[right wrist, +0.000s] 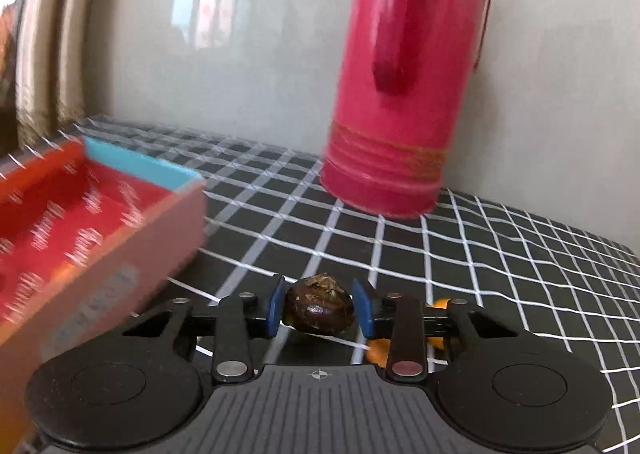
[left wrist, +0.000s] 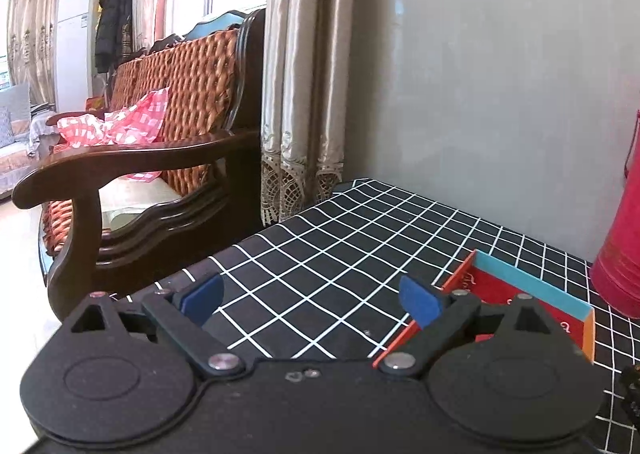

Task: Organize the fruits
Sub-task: 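Carry the dark brown fruit with the right tool into the box, open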

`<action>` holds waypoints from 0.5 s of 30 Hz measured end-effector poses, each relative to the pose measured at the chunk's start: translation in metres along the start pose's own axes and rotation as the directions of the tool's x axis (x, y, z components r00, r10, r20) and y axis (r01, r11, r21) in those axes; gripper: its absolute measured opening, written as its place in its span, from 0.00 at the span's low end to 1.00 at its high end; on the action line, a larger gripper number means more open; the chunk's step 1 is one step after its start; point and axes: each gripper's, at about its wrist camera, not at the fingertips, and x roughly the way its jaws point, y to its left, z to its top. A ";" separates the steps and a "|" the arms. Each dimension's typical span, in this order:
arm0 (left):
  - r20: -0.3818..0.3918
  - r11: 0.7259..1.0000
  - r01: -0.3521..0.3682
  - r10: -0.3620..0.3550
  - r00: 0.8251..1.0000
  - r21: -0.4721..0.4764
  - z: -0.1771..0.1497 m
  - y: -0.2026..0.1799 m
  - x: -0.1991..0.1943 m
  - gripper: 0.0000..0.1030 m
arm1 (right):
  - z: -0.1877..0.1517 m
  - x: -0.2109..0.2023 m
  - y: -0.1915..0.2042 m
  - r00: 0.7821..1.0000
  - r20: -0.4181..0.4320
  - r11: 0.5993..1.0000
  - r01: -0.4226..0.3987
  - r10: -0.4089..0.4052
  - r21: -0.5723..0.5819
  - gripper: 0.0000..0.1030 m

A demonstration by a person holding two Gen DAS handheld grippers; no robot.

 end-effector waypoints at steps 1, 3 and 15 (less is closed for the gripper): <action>-0.004 1.000 -0.006 0.006 1.000 -0.002 0.000 0.001 0.001 0.87 | 0.002 -0.007 0.002 1.000 0.020 1.000 -0.021 0.021 0.010 0.36; -0.015 1.000 -0.015 0.014 1.000 -0.008 0.001 0.004 0.004 0.87 | 0.005 -0.020 0.007 0.994 0.064 0.995 -0.091 0.089 0.033 0.36; -0.126 0.996 -0.089 0.085 0.988 -0.025 -0.003 0.027 0.029 0.87 | 0.011 -0.065 0.085 0.908 0.113 0.915 -0.398 0.404 -0.075 0.36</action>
